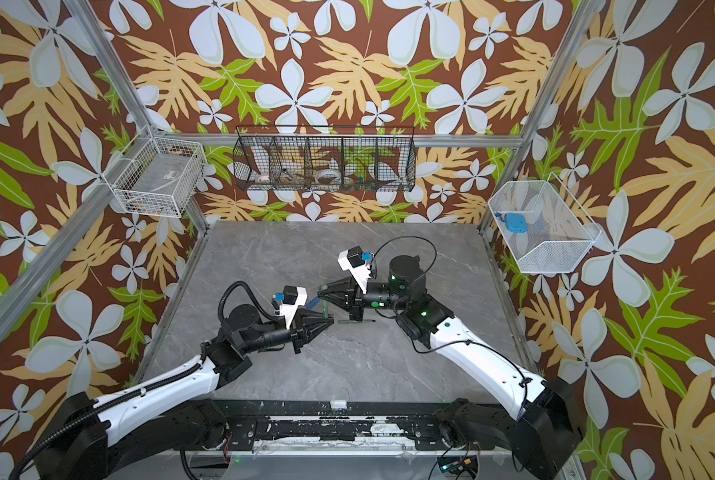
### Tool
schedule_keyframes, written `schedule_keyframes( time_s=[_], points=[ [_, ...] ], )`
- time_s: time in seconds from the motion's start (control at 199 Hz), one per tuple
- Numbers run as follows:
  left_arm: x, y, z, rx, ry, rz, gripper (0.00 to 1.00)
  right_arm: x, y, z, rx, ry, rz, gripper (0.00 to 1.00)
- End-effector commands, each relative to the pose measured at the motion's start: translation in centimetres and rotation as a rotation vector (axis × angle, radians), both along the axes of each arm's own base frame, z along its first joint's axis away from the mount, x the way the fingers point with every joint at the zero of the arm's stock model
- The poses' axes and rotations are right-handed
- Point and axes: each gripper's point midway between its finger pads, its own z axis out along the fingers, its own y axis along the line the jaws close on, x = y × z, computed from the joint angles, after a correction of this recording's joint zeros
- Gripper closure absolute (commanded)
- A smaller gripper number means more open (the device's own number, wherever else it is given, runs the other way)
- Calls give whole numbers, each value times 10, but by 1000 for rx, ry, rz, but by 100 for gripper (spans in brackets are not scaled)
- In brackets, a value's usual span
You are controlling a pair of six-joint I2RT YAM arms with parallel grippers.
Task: Insert the pens into the pen caps
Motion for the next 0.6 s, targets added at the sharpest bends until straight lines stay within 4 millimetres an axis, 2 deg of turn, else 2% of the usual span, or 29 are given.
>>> schedule_keyframes(
  time_s=[0.0, 0.08, 0.246, 0.598],
  points=[
    [16, 24, 81, -240, -216, 120, 100, -13, -5, -35, -102, 125, 32, 100],
    [19, 29, 98, -281, -249, 117, 100, -16, -7, -41, -116, 135, 28, 100],
    [18, 26, 123, -305, -309, 89, 100, -20, -6, -56, -123, 181, 54, 100],
    [27, 36, 156, -304, -436, 167, 100, -31, 0, -90, -171, 279, 128, 100]
  ],
)
